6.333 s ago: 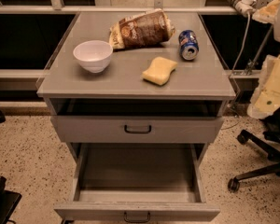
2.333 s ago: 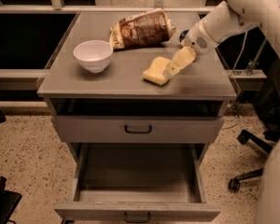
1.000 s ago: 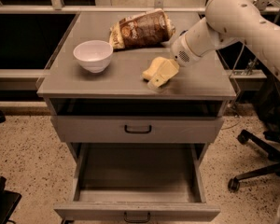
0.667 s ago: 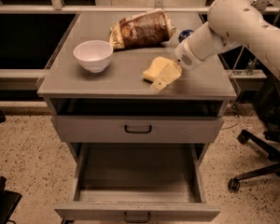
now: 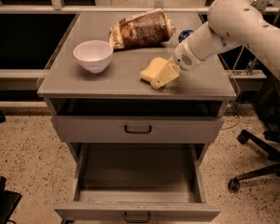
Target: Place sponge into middle drawer
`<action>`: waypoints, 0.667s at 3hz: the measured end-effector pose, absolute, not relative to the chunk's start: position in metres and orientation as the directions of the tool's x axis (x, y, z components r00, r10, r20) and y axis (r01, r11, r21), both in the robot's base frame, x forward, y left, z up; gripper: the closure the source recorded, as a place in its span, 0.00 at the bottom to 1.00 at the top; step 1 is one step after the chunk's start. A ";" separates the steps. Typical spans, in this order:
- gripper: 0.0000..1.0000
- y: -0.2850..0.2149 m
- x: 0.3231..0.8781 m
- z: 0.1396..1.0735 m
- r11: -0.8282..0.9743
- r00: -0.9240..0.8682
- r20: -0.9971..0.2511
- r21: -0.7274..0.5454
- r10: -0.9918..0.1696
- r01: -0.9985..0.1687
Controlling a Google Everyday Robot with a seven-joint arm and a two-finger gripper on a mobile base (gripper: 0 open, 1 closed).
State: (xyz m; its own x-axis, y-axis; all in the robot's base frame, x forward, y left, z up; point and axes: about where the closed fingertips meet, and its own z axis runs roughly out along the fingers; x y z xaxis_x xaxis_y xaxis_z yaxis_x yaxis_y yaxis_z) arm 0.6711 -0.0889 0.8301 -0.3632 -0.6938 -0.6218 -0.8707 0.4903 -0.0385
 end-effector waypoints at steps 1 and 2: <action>0.65 -0.089 0.671 0.830 0.490 -0.363 -0.622 -0.038 -0.694 -0.871; 0.88 -0.089 0.671 0.830 0.490 -0.363 -0.622 -0.038 -0.694 -0.871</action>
Offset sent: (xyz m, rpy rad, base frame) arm 0.0000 0.0000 0.0000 0.0000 0.0000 0.0000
